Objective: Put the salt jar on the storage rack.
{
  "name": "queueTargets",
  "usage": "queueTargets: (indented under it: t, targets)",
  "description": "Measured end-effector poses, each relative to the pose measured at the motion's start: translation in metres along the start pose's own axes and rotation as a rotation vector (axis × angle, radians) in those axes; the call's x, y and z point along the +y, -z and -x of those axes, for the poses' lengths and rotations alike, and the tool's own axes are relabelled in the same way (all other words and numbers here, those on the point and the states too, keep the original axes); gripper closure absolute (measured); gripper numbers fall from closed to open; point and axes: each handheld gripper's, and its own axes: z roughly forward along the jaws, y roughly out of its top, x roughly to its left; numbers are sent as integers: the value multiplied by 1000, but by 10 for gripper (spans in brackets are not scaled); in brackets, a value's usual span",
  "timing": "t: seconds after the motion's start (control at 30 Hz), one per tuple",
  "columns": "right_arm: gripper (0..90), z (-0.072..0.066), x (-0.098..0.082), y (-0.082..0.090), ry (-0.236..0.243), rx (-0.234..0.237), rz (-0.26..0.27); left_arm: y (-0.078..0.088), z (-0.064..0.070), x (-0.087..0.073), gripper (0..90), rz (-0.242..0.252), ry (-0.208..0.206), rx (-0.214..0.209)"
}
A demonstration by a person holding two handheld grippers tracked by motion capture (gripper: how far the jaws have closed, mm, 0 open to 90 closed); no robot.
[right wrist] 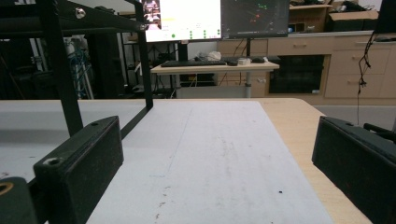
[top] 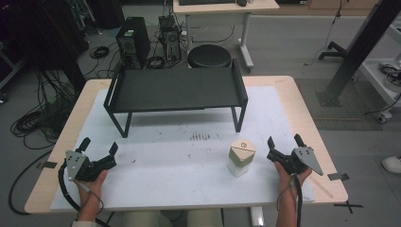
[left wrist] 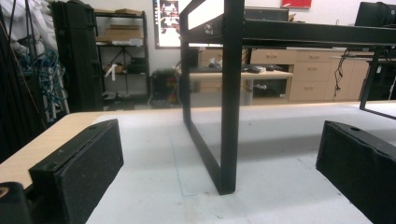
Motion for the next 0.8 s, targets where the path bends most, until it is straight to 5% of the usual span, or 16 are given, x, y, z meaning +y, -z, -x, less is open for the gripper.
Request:
queueTargets:
  t: [0.43,0.57,0.8]
  targets:
    - [31,-5,31,20,-16,78,35,0,0,0,13,-1,0,-1]
    - [16,-11,44,29,-56,104,57,0,0,0,14,0,1,-1]
    - [5,-21,62,40,-39,155,74,0,0,0,14,0,0,-1]
